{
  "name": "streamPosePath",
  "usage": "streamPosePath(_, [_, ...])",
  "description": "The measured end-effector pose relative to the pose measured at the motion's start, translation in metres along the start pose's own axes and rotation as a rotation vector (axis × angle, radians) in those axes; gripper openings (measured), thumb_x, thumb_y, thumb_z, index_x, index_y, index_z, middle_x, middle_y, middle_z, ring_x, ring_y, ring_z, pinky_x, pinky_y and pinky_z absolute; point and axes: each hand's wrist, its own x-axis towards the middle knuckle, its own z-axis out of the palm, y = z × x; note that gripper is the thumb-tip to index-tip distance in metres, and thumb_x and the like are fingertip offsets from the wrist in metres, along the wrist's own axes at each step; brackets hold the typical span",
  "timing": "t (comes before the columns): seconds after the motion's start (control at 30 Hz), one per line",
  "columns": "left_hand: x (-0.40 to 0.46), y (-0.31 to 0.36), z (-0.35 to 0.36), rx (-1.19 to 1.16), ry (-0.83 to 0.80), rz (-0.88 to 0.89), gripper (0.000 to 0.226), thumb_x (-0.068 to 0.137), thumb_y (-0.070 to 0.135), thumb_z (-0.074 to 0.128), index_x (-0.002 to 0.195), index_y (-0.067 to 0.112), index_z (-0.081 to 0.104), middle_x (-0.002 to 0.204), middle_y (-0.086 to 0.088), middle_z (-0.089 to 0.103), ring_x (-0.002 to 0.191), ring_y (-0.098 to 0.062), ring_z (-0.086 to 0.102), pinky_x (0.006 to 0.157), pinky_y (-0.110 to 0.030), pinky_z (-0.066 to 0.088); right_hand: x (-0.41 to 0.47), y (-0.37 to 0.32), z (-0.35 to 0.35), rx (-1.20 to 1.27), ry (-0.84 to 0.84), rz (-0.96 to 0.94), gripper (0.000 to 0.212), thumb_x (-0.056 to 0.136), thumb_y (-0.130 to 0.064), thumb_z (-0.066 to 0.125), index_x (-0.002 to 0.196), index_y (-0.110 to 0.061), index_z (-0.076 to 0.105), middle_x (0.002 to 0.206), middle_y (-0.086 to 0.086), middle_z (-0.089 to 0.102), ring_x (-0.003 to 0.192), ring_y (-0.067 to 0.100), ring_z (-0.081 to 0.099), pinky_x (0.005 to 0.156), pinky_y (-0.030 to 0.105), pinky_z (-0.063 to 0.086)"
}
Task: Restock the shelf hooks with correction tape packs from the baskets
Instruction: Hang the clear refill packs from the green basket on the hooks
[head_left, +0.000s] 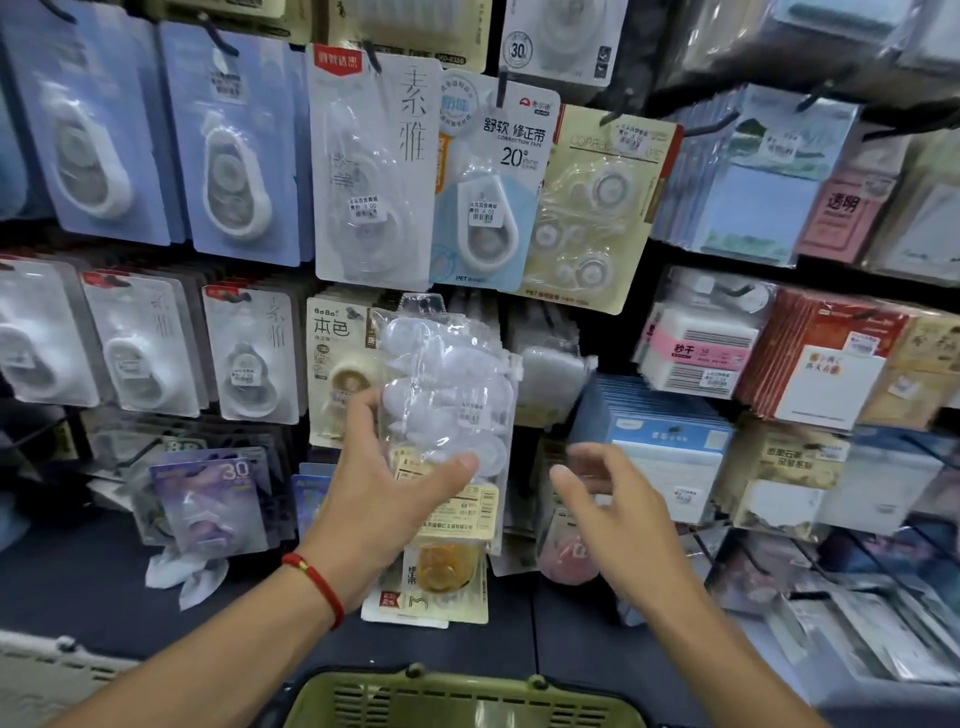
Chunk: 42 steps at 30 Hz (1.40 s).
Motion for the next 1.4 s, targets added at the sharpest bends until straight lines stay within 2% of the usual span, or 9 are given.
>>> streamPosePath(0.2, [-0.01, -0.009, 0.012, -0.015, -0.088, -0.045, 0.08, 0.058, 0.04, 0.1, 0.116, 0.055, 0.047, 0.117, 0.021, 0.071, 0.106, -0.003, 0.072, 0.083, -0.02, 0.06, -0.013, -0.012, 0.025, 0.367, -0.255, -0.046, 0.036, 0.083, -0.071, 0.061, 0.103, -0.042, 0.071, 0.1, -0.01, 0.079, 0.093, 0.006, 0.074, 0.071, 0.026, 0.054])
streamPosePath(0.37, [-0.006, -0.008, 0.011, -0.142, -0.05, -0.127, 0.064, 0.071, 0.038, 0.096, 0.118, 0.046, 0.052, 0.12, 0.006, 0.074, 0.111, -0.02, 0.074, 0.097, -0.049, 0.059, -0.013, -0.012, 0.019, 0.524, -0.102, -0.046, 0.038, 0.087, -0.064, 0.064, 0.098, -0.028, 0.068, 0.097, 0.007, 0.078, 0.088, 0.027, 0.077, 0.066, 0.043, 0.062])
streamPosePath(0.47, [-0.002, -0.007, 0.005, -0.097, 0.002, -0.108, 0.061, 0.075, 0.038, 0.09, 0.123, 0.043, 0.051, 0.119, 0.009, 0.074, 0.111, -0.017, 0.073, 0.102, -0.049, 0.056, -0.009, -0.01, 0.009, 0.521, 0.01, -0.025, 0.053, 0.091, -0.066, 0.059, 0.101, -0.014, 0.055, 0.103, 0.033, 0.063, 0.093, 0.055, 0.062, 0.078, 0.07, 0.055])
streamPosePath(0.7, [-0.002, -0.002, 0.002, -0.015, 0.016, -0.075, 0.062, 0.069, 0.052, 0.084, 0.118, 0.054, 0.046, 0.115, 0.032, 0.067, 0.103, 0.009, 0.066, 0.093, -0.031, 0.052, 0.002, -0.008, -0.003, 0.536, 0.007, -0.009, 0.049, 0.088, -0.074, 0.06, 0.109, -0.03, 0.066, 0.107, 0.026, 0.07, 0.101, 0.057, 0.062, 0.088, 0.072, 0.052])
streamPosePath(0.97, [-0.004, 0.0, 0.001, -0.001, 0.029, -0.05, 0.057, 0.082, 0.037, 0.085, 0.121, 0.052, 0.046, 0.117, 0.027, 0.068, 0.107, 0.007, 0.066, 0.094, -0.027, 0.05, 0.008, -0.003, -0.003, 0.535, -0.024, 0.039, 0.081, 0.082, -0.077, 0.064, 0.141, -0.023, 0.058, 0.102, 0.021, 0.075, 0.1, 0.046, 0.07, 0.098, 0.061, 0.055])
streamPosePath(1.1, [-0.005, 0.001, 0.001, -0.005, 0.021, -0.053, 0.057, 0.083, 0.034, 0.085, 0.122, 0.05, 0.046, 0.116, 0.026, 0.069, 0.105, 0.005, 0.068, 0.087, -0.024, 0.052, 0.01, -0.001, -0.007, 0.292, 0.051, 0.046, 0.024, 0.101, -0.045, 0.062, 0.125, -0.042, 0.064, 0.116, -0.001, 0.073, 0.101, 0.01, 0.07, 0.087, 0.038, 0.057])
streamPosePath(1.17, [-0.006, 0.0, 0.001, 0.001, 0.012, -0.054, 0.056, 0.083, 0.03, 0.085, 0.12, 0.048, 0.048, 0.113, 0.024, 0.071, 0.102, 0.0, 0.071, 0.083, -0.025, 0.057, 0.01, 0.0, -0.008, 0.035, 0.14, -0.029, 0.036, 0.102, -0.034, 0.061, 0.137, -0.033, 0.057, 0.127, -0.014, 0.061, 0.11, -0.001, 0.059, 0.096, 0.029, 0.05])
streamPosePath(1.3, [-0.009, 0.001, 0.006, 0.014, -0.011, -0.055, 0.057, 0.074, 0.04, 0.09, 0.114, 0.049, 0.051, 0.113, 0.025, 0.071, 0.102, 0.002, 0.071, 0.084, -0.024, 0.056, -0.001, -0.009, 0.002, 0.064, -0.021, -0.121, 0.013, 0.1, -0.037, 0.065, 0.112, -0.036, 0.071, 0.109, -0.02, 0.072, 0.1, -0.008, 0.063, 0.082, 0.008, 0.045])
streamPosePath(1.4, [-0.011, -0.001, 0.009, 0.028, -0.038, -0.057, 0.06, 0.071, 0.044, 0.095, 0.111, 0.051, 0.052, 0.114, 0.022, 0.072, 0.104, 0.0, 0.07, 0.089, -0.029, 0.055, -0.008, -0.011, 0.014, 0.14, -0.215, -0.182, 0.022, 0.099, -0.053, 0.062, 0.094, -0.035, 0.074, 0.089, -0.018, 0.073, 0.081, -0.003, 0.064, 0.071, 0.016, 0.047])
